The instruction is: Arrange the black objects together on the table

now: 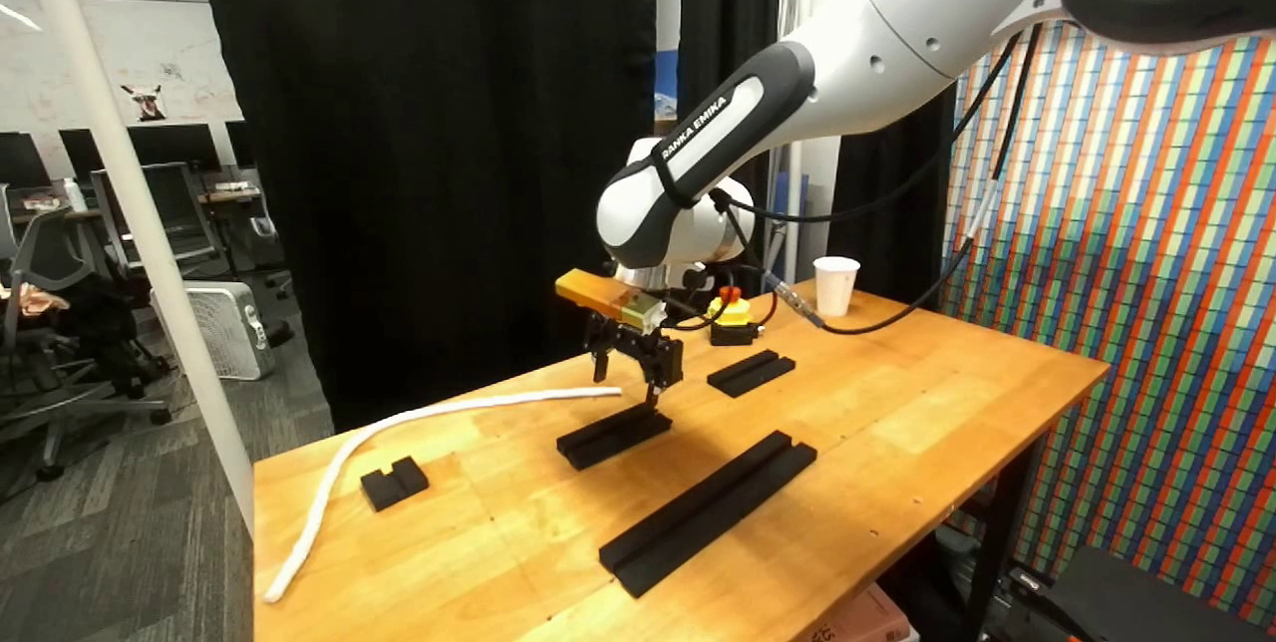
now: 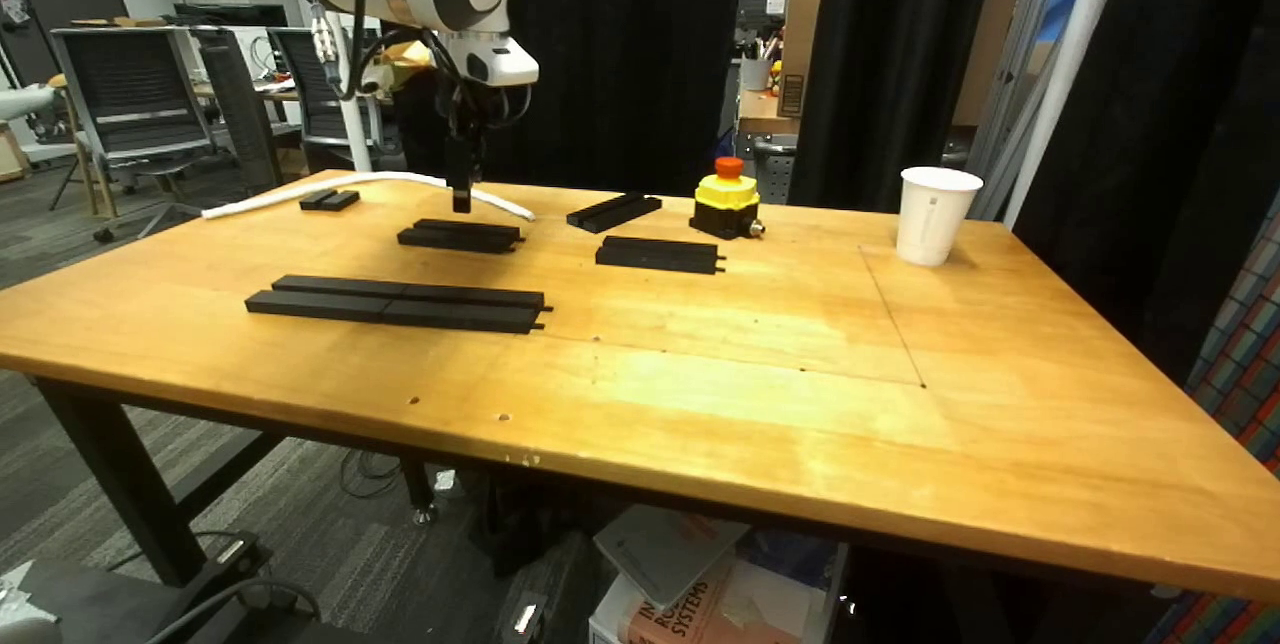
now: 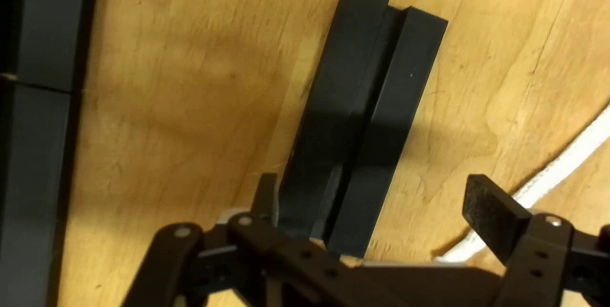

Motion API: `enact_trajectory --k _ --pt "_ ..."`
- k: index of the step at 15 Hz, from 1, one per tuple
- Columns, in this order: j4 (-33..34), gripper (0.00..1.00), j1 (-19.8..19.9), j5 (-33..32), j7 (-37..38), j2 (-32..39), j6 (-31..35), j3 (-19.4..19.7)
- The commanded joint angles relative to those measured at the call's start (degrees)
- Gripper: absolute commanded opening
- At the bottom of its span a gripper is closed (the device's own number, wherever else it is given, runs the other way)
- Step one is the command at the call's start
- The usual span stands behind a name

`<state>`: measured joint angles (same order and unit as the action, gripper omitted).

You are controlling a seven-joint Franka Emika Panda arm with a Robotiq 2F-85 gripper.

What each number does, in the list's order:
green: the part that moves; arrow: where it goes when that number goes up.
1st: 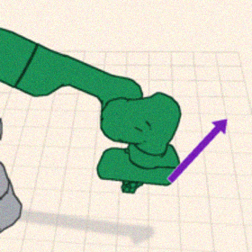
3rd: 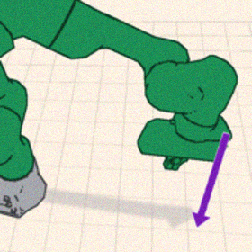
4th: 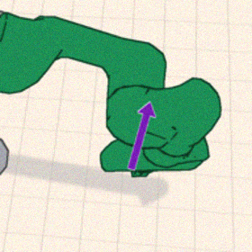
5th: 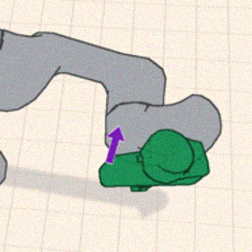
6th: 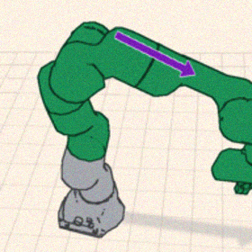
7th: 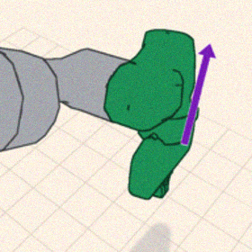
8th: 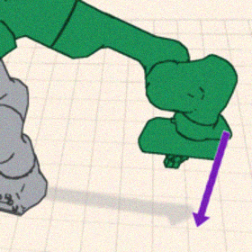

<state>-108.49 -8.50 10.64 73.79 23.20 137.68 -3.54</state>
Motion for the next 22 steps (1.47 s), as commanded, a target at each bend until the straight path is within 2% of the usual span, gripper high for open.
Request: enact_trajectory --k 1,10,22 --pt "4.3 1.0 -1.3 2.4 1.9 3.4 -1.1 -0.3" --pt "4.9 1.0 -0.4 8.7 1.0 6.8 -0.4 -0.8" --pt "3.6 1.0 0.3 9.1 1.7 7.1 0.0 0.2"
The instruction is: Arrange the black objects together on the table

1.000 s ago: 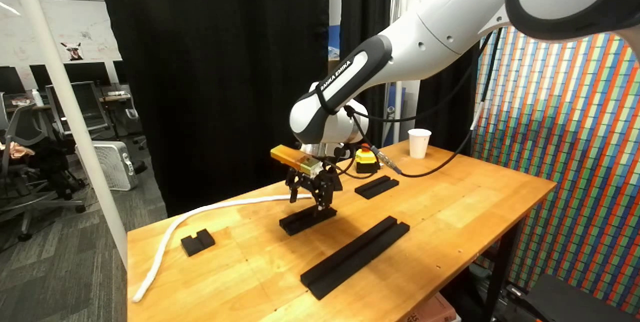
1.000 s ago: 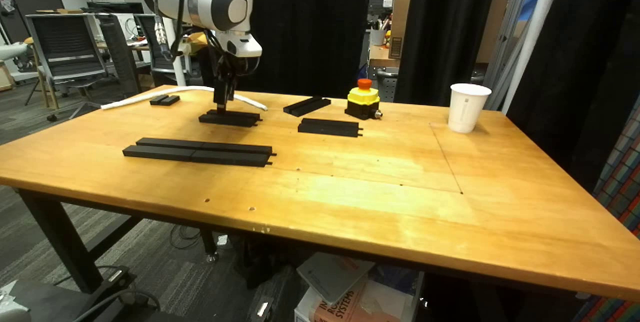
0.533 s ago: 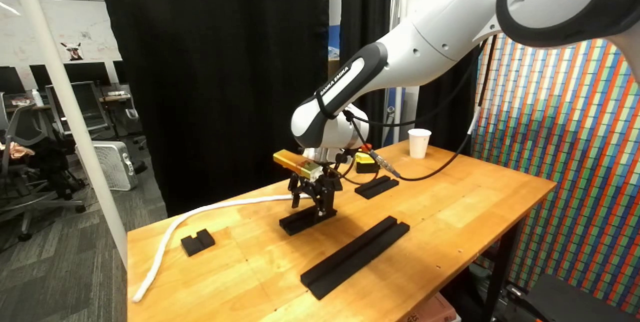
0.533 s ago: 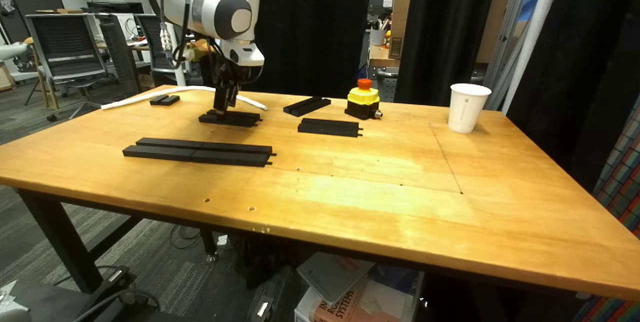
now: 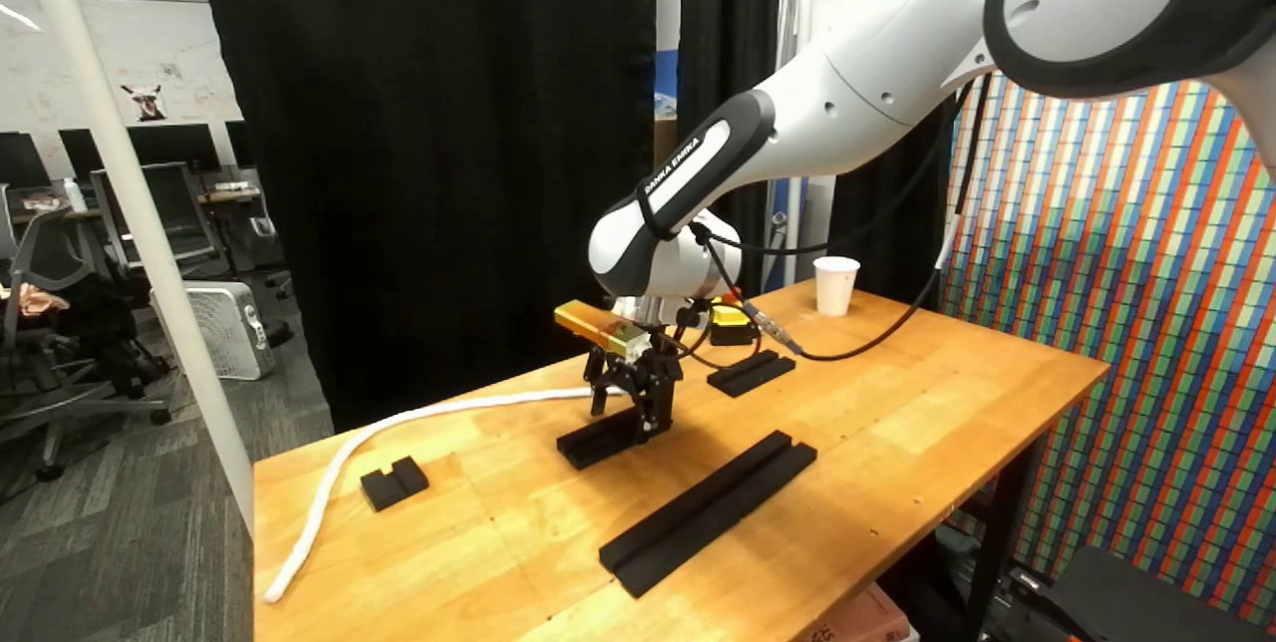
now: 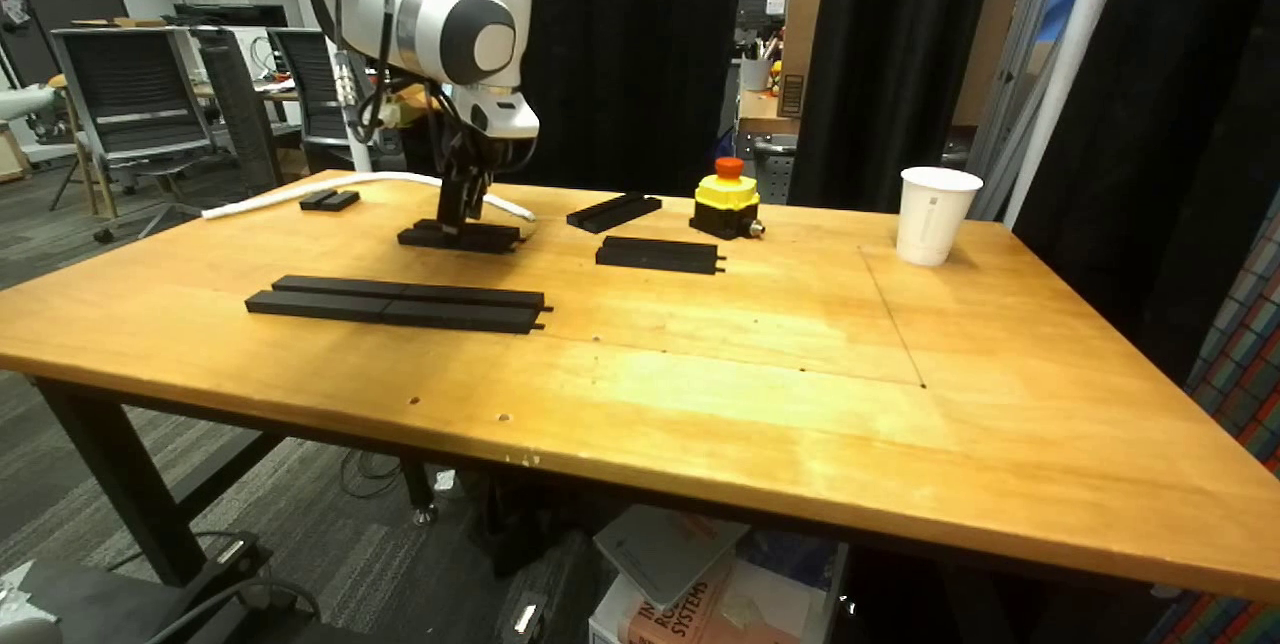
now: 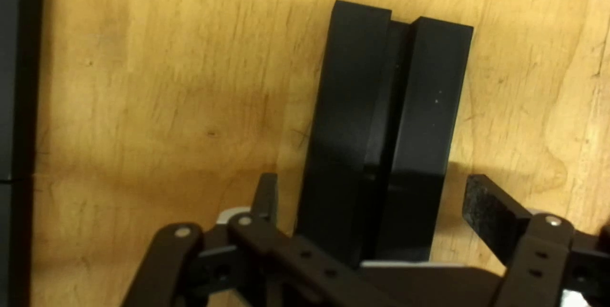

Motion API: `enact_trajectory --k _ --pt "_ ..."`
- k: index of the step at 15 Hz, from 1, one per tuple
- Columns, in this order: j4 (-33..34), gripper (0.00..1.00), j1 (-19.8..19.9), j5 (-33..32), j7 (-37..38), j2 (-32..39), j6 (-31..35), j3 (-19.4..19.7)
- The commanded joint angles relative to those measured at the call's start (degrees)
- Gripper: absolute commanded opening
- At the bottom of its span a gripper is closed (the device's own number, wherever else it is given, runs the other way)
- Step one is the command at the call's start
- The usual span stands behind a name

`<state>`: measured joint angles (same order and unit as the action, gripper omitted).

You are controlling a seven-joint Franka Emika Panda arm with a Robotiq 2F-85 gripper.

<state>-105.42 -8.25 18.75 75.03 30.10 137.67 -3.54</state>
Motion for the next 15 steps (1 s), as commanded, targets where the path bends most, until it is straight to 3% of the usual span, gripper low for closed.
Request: enact_trajectory --k 1,5,6,7,10,15 --pt "0.5 1.0 0.1 1.1 0.4 0.2 0.0 0.2" --pt "0.5 1.0 0.1 1.0 0.2 0.6 -0.3 0.2" --pt "0.5 0.75 0.1 0.8 0.2 0.6 -0.4 0.3" --pt "0.4 0.73 0.0 0.7 0.2 0.6 -0.5 0.3" --pt "0.7 0.5 0.2 0.7 -0.4 0.5 -1.9 0.2" --pt "-0.2 0.47 0.2 -0.6 -0.7 -0.8 -2.8 1.0"
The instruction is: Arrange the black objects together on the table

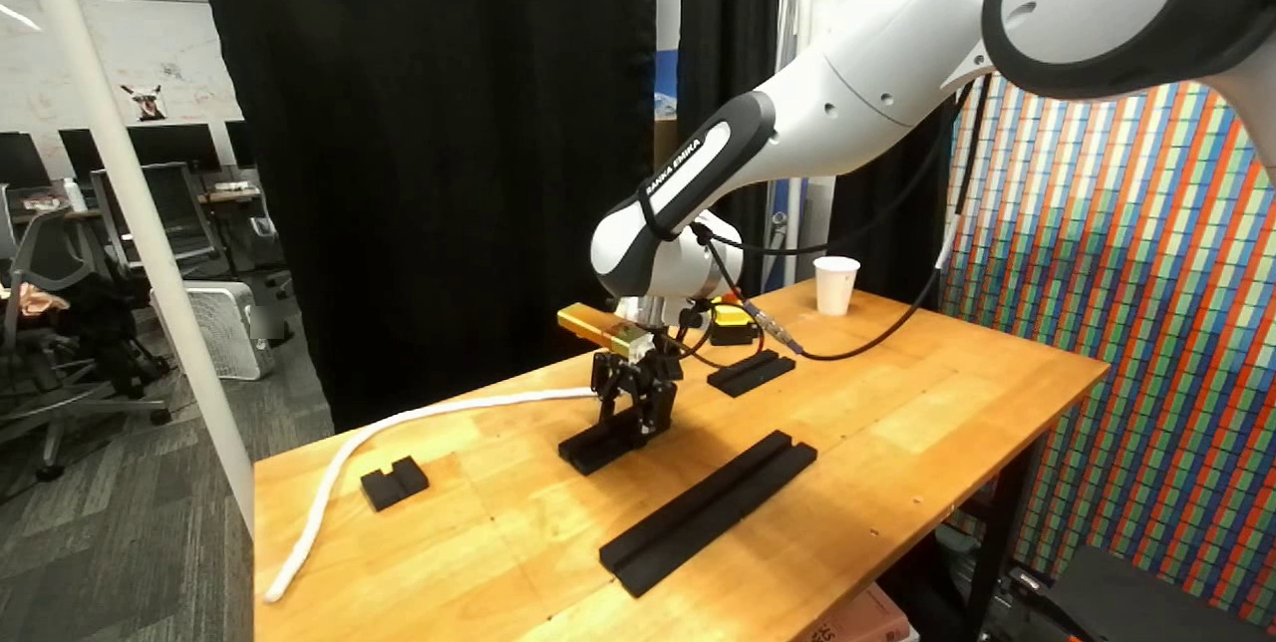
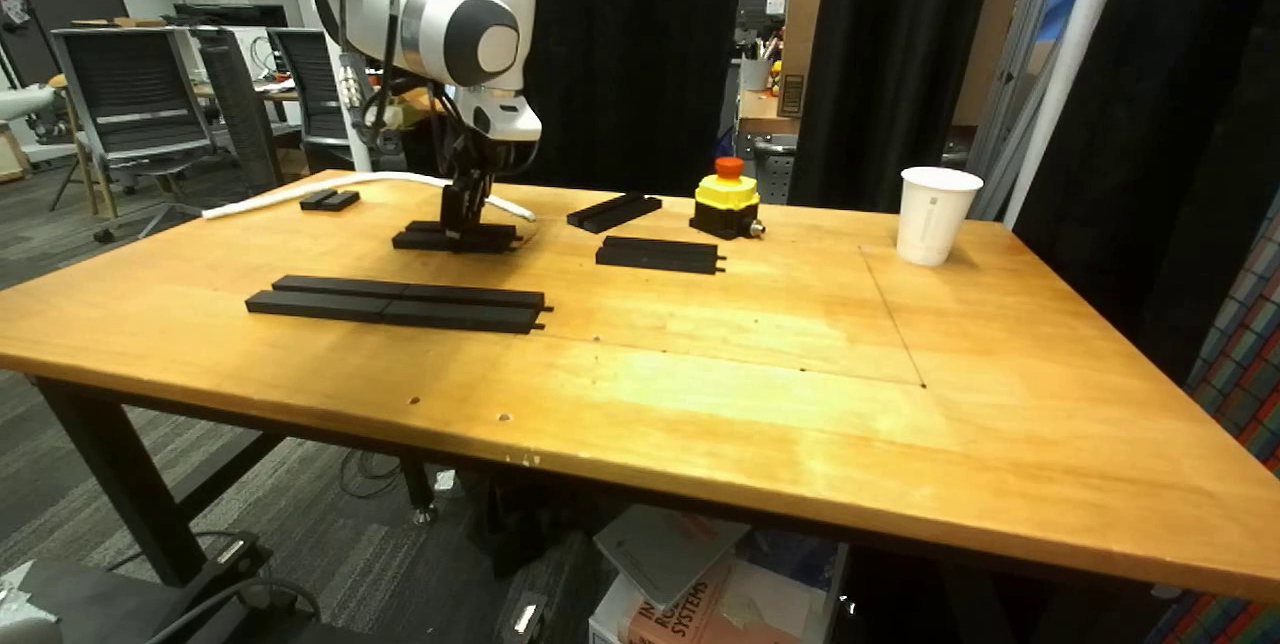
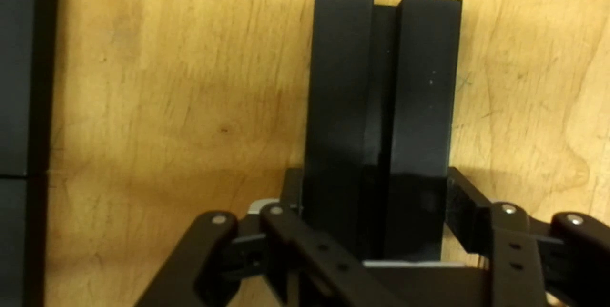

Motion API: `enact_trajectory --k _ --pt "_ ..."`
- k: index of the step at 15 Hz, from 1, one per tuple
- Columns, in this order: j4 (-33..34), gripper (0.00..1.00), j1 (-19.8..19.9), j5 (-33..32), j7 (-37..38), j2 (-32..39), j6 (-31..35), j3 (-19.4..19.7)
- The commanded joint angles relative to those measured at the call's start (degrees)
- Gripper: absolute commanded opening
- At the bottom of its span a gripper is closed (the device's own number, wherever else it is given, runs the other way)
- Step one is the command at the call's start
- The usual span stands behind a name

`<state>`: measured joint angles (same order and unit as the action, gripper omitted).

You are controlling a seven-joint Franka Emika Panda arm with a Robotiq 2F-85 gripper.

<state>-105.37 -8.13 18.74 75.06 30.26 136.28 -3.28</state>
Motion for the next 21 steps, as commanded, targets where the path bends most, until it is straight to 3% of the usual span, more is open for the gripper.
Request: enact_trajectory --k 1,8,17,21 --pt "-1.0 0.47 0.1 -1.1 -0.4 -1.9 -1.6 1.2" --pt "-11.2 0.47 1.4 -6.4 0.5 -11.3 -0.6 6.9" --pt "-24.9 0.47 7.7 -13.7 -0.9 -24.6 0.6 11.2" --pt "-28.7 0.47 11.1 -14.0 -6.4 -26.5 1.0 11.7"
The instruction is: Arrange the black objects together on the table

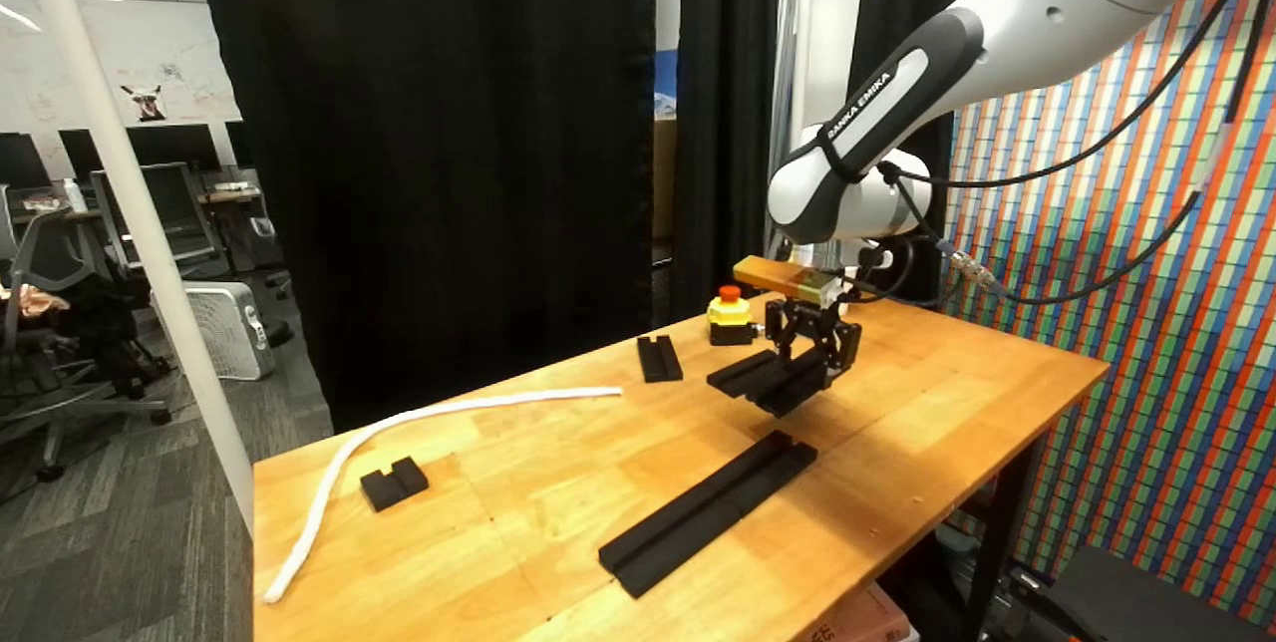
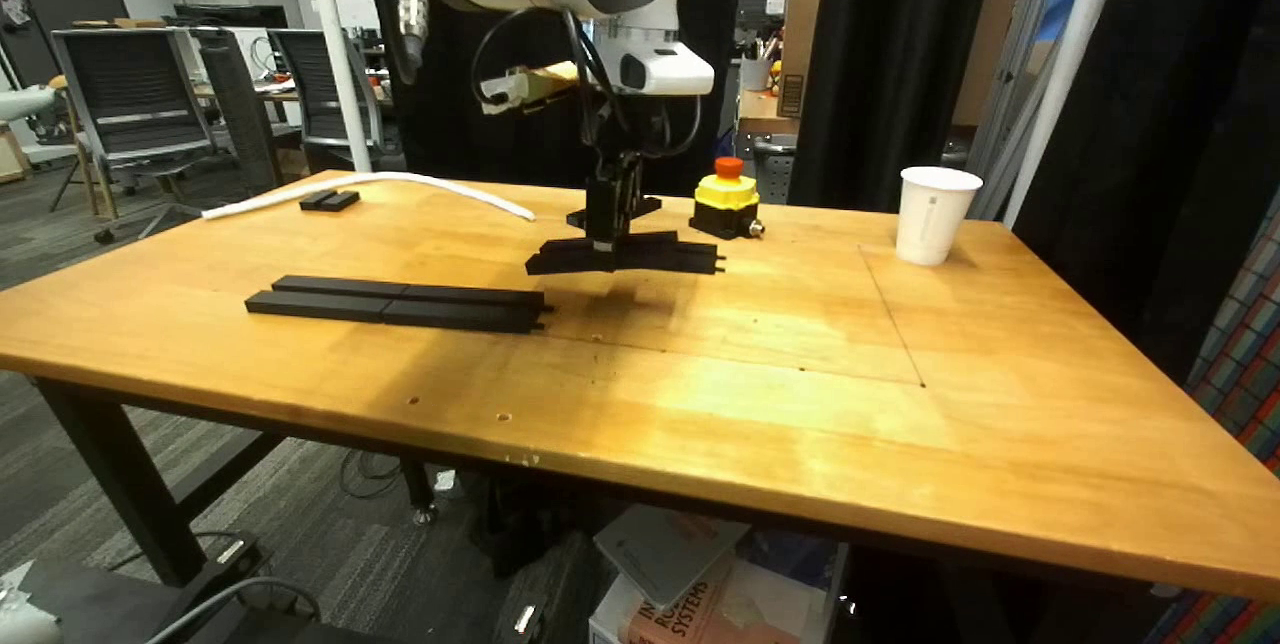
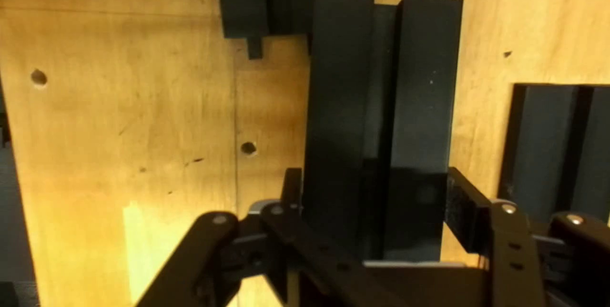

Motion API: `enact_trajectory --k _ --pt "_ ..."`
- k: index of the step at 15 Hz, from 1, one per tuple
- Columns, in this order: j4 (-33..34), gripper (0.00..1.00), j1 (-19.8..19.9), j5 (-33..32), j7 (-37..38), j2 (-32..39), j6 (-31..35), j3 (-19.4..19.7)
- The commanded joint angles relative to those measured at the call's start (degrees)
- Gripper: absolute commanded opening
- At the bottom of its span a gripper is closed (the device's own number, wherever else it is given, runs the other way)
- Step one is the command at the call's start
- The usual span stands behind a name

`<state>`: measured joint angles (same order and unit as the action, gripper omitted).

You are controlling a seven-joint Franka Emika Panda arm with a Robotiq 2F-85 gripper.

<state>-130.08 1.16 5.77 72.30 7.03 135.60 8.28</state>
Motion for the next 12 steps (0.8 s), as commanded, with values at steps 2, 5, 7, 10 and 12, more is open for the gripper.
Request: enact_trajectory --k 2,5,7,10,12 --pt "-4.7 0.47 3.0 -1.2 -6.6 -3.2 2.0 0.3" --pt "-5.2 0.47 4.0 -0.7 -10.7 -2.4 2.5 0.2" --pt "-5.2 0.47 4.2 0.1 -13.0 -1.9 2.9 0.0" --pt "-5.0 0.47 3.9 0.9 -15.2 -1.5 3.9 -0.5" --pt "-5.1 0.47 3.6 1.8 -15.5 -1.1 4.9 -1.0"
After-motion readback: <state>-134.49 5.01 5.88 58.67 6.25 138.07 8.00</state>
